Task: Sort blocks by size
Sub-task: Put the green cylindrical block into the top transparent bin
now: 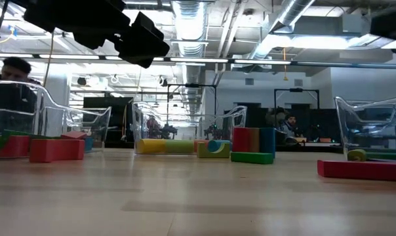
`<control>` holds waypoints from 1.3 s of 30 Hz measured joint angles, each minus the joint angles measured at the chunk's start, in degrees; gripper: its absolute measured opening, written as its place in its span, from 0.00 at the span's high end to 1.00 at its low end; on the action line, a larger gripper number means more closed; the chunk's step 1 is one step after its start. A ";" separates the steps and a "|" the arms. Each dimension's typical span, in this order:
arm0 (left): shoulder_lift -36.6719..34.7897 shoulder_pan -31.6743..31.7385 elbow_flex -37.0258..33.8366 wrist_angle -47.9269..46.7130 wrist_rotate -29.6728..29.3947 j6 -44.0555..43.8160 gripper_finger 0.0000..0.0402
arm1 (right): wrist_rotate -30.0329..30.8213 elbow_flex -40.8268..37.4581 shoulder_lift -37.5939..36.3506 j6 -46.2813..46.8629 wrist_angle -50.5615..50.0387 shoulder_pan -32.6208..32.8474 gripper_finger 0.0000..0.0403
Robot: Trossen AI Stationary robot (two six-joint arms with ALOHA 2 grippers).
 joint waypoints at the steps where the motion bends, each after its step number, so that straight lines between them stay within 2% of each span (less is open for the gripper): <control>1: 0.00 -0.14 0.00 0.02 -0.01 0.13 0.43 | -0.24 -0.71 0.00 0.00 1.10 0.00 0.47; 9: 0.00 -0.30 -0.02 -0.54 0.02 0.10 0.43 | -0.49 -3.06 0.00 2.99 -0.39 -0.13 0.49; 20: 0.00 -0.28 -0.04 -0.11 -0.40 0.41 0.43 | -0.49 -2.99 0.00 2.99 2.08 -0.13 0.60; 30: 0.00 -0.28 -0.04 0.03 -0.47 0.16 0.43 | -0.49 -2.99 0.00 4.92 4.21 -1.37 0.41; 39: 0.00 -0.28 -0.04 0.04 -0.44 0.01 0.43 | -0.83 -2.95 0.00 4.94 7.18 -1.31 0.45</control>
